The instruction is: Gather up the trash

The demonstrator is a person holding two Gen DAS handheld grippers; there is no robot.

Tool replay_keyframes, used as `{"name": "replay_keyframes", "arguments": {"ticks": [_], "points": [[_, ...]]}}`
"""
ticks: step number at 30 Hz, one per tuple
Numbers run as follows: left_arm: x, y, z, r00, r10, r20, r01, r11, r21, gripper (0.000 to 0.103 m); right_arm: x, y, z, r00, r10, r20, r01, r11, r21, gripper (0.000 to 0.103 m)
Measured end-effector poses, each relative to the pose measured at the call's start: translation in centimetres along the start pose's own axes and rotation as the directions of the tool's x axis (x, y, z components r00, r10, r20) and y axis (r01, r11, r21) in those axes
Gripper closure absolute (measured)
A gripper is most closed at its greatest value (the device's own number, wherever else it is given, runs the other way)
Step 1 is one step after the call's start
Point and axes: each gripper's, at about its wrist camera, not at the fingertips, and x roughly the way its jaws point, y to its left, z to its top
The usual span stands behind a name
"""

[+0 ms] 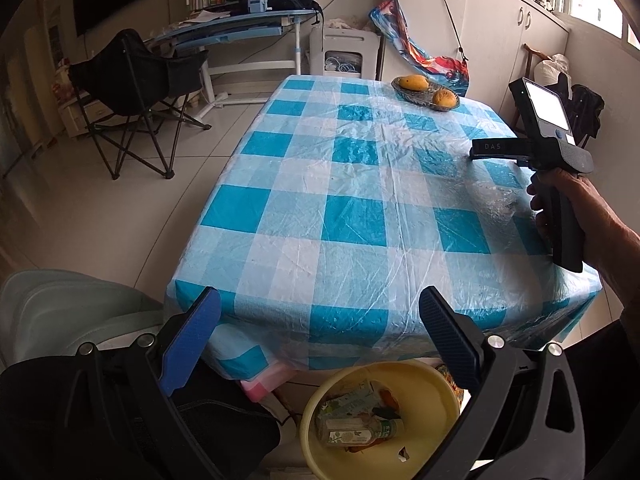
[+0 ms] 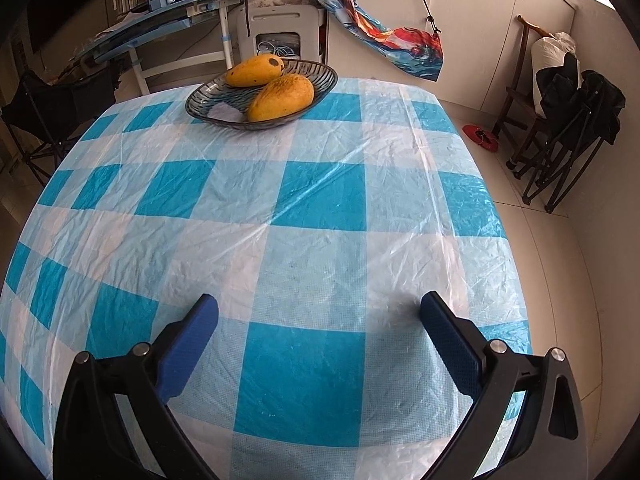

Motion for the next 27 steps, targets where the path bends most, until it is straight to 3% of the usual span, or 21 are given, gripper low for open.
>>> {"name": "replay_keyframes", "arguments": {"ticks": [27], "points": [[-0.2,1.2,-0.3,0.999,-0.03,-0.014,0.029,0.999,-0.043,0.007,-0.1,0.0,-0.1,1.0,0.0,0.001,0.0,1.0,0.0,0.007]]}}
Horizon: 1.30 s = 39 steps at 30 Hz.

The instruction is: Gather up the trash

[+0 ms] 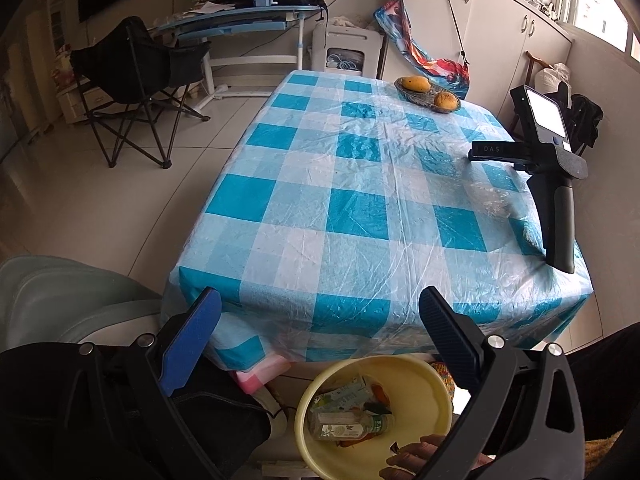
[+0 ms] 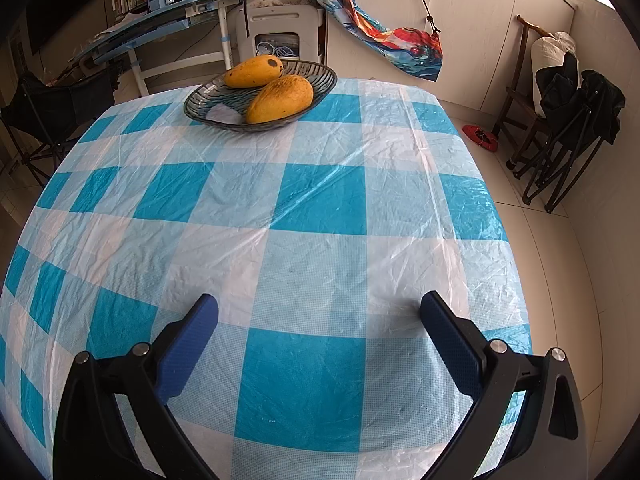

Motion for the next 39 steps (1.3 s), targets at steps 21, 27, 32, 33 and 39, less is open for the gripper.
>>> {"name": "replay_keyframes", "arguments": {"ticks": [21,27,32,33,39], "points": [[0.9,0.1,-0.1,0.999,-0.019,-0.041,0.019,1.0,-0.01,0.007,0.0,0.0,0.0,1.0,0.0,0.0,0.0,1.0,0.0,0.007],[0.8,0.0,-0.1,0.999,-0.026,-0.039,0.026,1.0,-0.009,0.007,0.0,0.0,0.0,1.0,0.0,0.0,0.0,1.0,0.0,0.007],[0.4,0.0,-0.2,0.999,-0.027,-0.027,0.027,1.0,-0.007,0.007,0.0,0.0,0.0,1.0,0.0,0.0,0.0,1.0,0.0,0.007],[0.3,0.0,-0.3,0.999,-0.026,-0.023,0.026,1.0,-0.005,0.007,0.0,0.0,0.0,1.0,0.0,0.0,0.0,1.0,0.0,0.007],[-0.4,-0.3,-0.5,1.0,-0.021,0.001,0.021,1.0,0.012,0.007,0.0,0.0,0.0,1.0,0.0,0.0,0.0,1.0,0.0,0.007]]}}
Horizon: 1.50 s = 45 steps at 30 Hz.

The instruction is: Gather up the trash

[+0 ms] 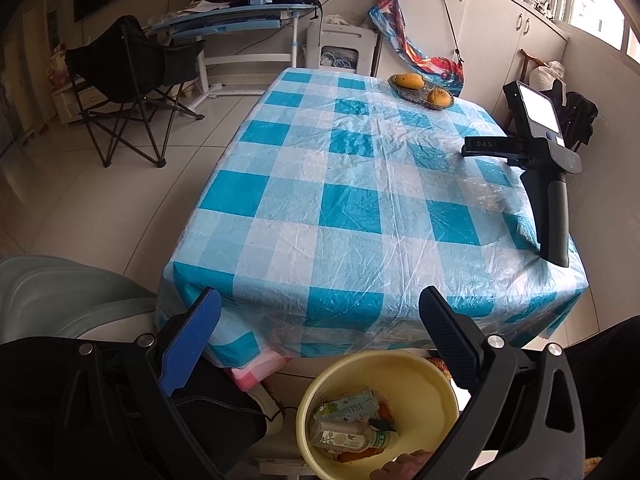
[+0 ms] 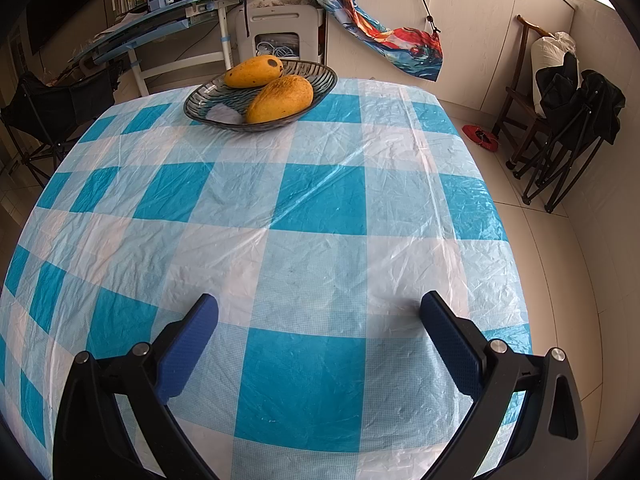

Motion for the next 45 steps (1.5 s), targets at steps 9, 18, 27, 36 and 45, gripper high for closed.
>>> {"name": "replay_keyframes", "arguments": {"ticks": [9,18,27,36,45], "points": [[-1.0,-0.3,-0.2,0.999,-0.005,0.035,0.004,1.0,0.016,0.007,0.0,0.0,0.0,1.0,0.0,0.0,0.0,1.0,0.0,0.007],[-1.9,-0.1,-0.2,0.998,-0.021,0.059,0.02,1.0,0.008,0.007,0.0,0.0,0.0,1.0,0.0,0.0,0.0,1.0,0.0,0.007],[-2.7,-0.1,-0.2,0.996,-0.029,0.087,0.028,1.0,0.006,0.007,0.0,0.0,0.0,1.0,0.0,0.0,0.0,1.0,0.0,0.007],[-3.5,0.9,0.0,0.992,-0.037,0.118,0.042,0.998,-0.04,0.007,0.0,0.0,0.0,1.0,0.0,0.0,0.0,1.0,0.0,0.007],[-4.2,2.7,-0.4,0.974,-0.123,0.188,0.141,0.987,-0.083,0.007,0.0,0.0,0.0,1.0,0.0,0.0,0.0,1.0,0.0,0.007]]}}
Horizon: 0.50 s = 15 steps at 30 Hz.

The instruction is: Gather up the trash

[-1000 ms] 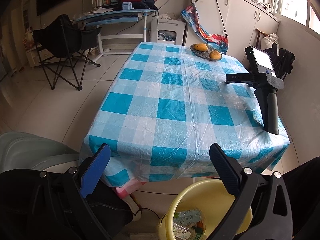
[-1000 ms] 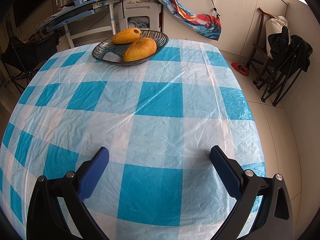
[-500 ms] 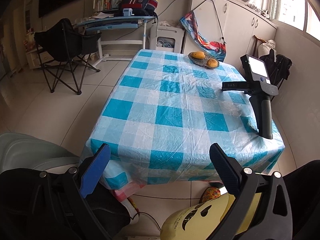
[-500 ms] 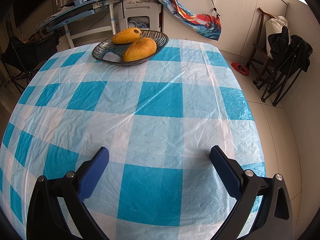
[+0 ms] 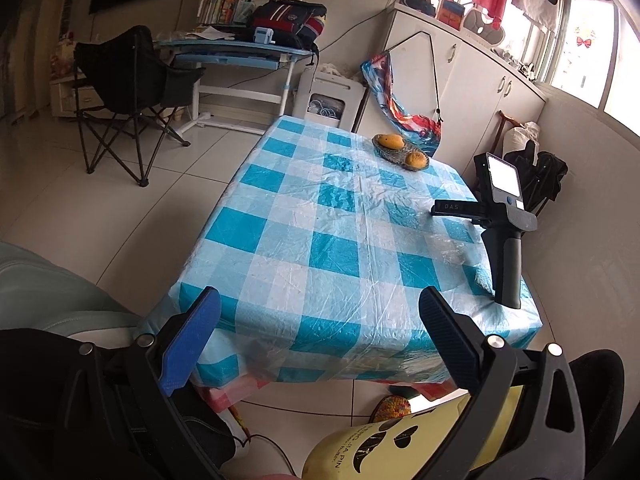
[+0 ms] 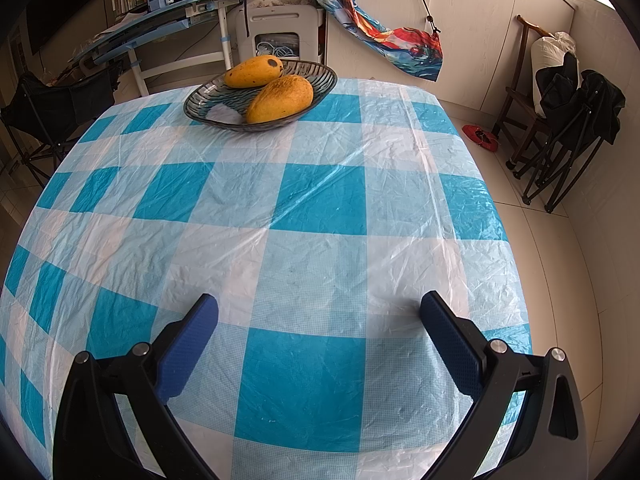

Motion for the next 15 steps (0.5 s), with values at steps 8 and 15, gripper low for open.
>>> {"name": "replay_keyframes", "arguments": {"ticks": [8,15], "points": [[0.67,0.17,0.22,0.997,0.054,-0.057,-0.054,0.999,0.0,0.007,0.0,0.0,0.01,1.0,0.0,0.0,0.0,1.0,0.0,0.007],[0.74,0.59,0.16,0.996,0.062,-0.062,-0.063,0.998,-0.008,0.007,-0.02,0.0,0.02,1.0,0.0,0.0,0.0,1.0,0.0,0.007]]}}
